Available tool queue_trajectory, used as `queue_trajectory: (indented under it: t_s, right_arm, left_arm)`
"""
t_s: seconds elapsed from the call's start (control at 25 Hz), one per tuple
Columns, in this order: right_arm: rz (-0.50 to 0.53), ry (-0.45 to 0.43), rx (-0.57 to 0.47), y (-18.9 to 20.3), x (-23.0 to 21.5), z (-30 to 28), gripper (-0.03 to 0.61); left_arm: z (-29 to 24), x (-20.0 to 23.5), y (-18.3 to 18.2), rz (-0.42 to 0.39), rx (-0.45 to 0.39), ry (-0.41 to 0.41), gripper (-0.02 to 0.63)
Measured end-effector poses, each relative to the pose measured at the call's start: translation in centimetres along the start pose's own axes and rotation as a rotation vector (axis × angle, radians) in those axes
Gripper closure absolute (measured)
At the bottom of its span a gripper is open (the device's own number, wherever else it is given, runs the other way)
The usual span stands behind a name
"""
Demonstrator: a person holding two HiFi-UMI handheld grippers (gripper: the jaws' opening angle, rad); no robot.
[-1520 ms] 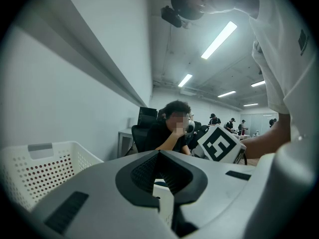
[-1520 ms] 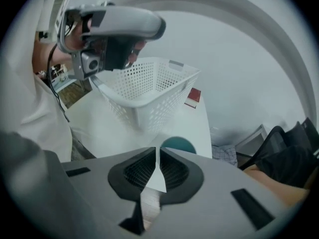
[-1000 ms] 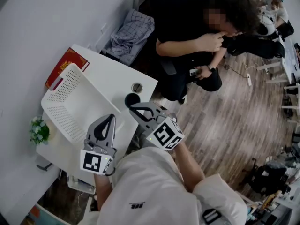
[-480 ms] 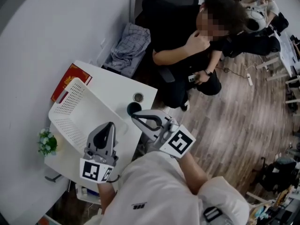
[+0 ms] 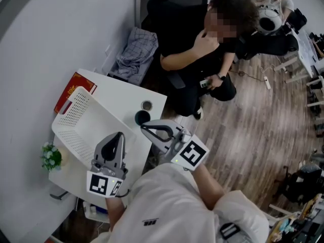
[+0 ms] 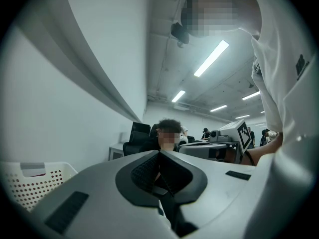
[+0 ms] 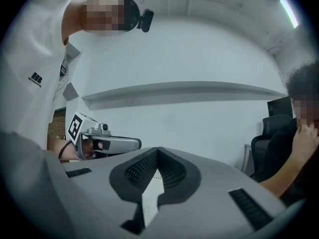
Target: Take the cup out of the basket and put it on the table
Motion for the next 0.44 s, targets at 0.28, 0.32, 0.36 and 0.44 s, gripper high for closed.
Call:
queue_trajectory:
  t_s: [0.28,0.32,0.36,0.44]
  right_arm:
    - [0.023,-0.016,0.034,0.0,0.5,0.7,0.566]
    - [0.026,-0.018,0.039,0.0,0.7,0.7,0.566]
    - [0.028,-0.018,0.043,0.0,0.8,0.7,0.566]
    - [0.035,-0.02,0.05,0.0,1.1,0.8,0.566]
  left_arm:
    - [0.2,-0.7,-0.3,-0.009,-0.003,-0.003,0.604]
    - [0.3,-0.8,-0.4,-0.011,-0.005,-0.004,0.604]
    - [0.5,-0.8,-0.4,-0.012,-0.006,-0.005,0.604]
    - [0.7,-0.8,-0.4,-0.017,-0.008,-0.007,0.604]
Point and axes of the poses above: the fingertips, and each gripper's own axes: z backward along the fingers, x to its left, y out of its underside, the point moved 6 cm from there along z, backward along the fingers, and after that the axes turned 2 degrees about -y, right-handed, at the moved point
